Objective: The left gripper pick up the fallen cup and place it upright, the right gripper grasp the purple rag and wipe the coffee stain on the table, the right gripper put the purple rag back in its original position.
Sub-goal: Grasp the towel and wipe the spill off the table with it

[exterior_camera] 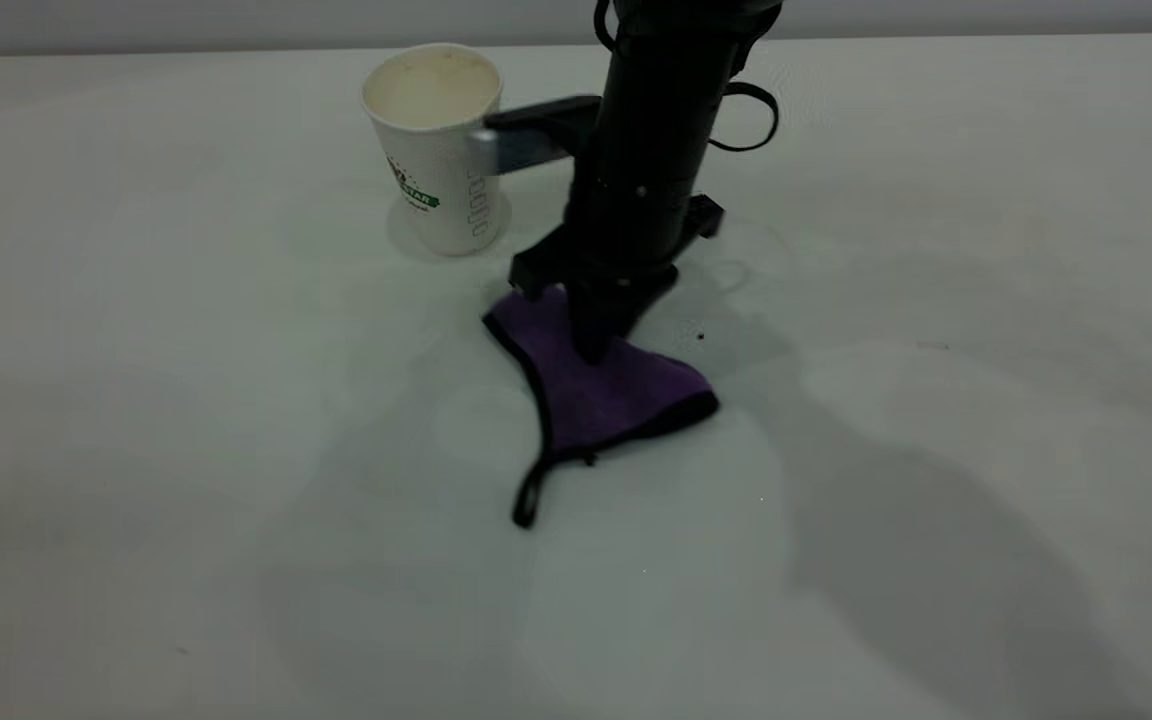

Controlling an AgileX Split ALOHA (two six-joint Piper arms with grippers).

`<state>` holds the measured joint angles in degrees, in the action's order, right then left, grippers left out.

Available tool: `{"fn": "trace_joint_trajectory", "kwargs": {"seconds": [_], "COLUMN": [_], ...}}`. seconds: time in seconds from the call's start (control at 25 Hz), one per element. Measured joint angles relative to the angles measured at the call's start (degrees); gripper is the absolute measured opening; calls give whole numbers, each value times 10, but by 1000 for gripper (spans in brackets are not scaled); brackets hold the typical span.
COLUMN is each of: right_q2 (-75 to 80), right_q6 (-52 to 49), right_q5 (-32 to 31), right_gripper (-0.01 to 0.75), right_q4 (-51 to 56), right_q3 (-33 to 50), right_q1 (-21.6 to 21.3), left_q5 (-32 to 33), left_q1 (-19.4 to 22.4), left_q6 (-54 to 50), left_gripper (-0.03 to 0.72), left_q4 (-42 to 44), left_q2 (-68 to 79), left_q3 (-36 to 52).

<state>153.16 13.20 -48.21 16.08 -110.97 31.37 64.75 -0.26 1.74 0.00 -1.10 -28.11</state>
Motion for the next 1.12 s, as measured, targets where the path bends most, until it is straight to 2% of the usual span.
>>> {"fn": "trace_joint_trajectory", "kwargs": {"seconds": [0.16, 0.36, 0.56, 0.68, 0.84, 0.96, 1.08, 1.12], "right_q2": [-2, -3, -3, -3, -3, -7, -25, -38], "right_q6": [-107, -202, -226, -229, -221, -200, -186, -183], "right_q5": [-12, 20, 8, -19, -55, -67, -84, -92], "right_gripper": [72, 77, 95, 137, 267, 452, 657, 693], "right_q4": [-111, -227, -252, -254, -254, -248, -258, -260], "right_q3": [-1, -5, -6, -6, -6, -6, -5, -5], "right_q1": [-11, -46, -107, -152, -209, -234, -240, -240], "left_q5": [0, 0, 0, 0, 0, 0, 0, 0], "left_q1": [0, 0, 0, 0, 0, 0, 0, 0], "left_q6": [0, 0, 0, 0, 0, 0, 0, 0], "left_gripper": [391, 391, 391, 391, 391, 391, 391, 391], "left_q4": [0, 0, 0, 0, 0, 0, 0, 0], "left_q2": [0, 0, 0, 0, 0, 0, 0, 0], "left_q3": [0, 0, 0, 0, 0, 0, 0, 0]}}
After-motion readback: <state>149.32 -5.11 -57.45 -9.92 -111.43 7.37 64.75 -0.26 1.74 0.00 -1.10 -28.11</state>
